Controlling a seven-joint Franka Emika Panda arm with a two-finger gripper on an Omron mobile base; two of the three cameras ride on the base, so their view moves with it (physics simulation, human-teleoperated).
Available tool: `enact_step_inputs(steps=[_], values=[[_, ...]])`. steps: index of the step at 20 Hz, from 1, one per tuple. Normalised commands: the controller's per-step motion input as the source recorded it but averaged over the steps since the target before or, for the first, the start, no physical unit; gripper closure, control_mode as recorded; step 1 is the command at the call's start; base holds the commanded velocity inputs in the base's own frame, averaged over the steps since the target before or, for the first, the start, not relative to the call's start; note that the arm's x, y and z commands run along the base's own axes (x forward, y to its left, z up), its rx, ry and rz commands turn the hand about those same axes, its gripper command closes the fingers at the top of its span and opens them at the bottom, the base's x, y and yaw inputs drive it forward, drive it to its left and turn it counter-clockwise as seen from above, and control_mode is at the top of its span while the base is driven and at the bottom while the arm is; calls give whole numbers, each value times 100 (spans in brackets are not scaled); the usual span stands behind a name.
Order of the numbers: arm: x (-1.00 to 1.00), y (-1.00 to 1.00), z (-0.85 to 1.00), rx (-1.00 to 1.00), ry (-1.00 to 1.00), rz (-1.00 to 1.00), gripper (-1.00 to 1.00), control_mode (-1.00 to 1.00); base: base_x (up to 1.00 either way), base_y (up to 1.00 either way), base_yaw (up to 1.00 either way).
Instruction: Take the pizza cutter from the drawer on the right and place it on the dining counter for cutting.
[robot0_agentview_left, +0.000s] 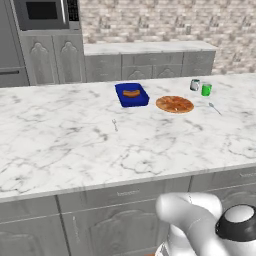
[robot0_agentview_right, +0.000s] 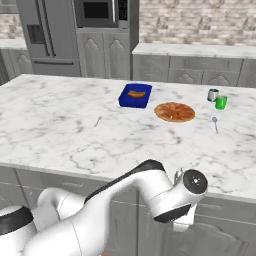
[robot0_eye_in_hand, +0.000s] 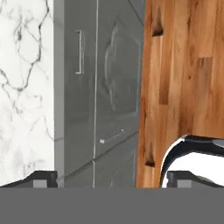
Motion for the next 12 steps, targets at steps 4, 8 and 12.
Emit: enact_step_inputs(steps=[4, 8, 12], values=[[-25, -78, -65, 13, -14, -15, -100, -100, 0, 0, 0], [-8, -72, -64, 14, -16, -14, -100, -100, 0, 0, 0], [13, -48, -47, 18, -26, -8, -100, -100, 0, 0, 0]])
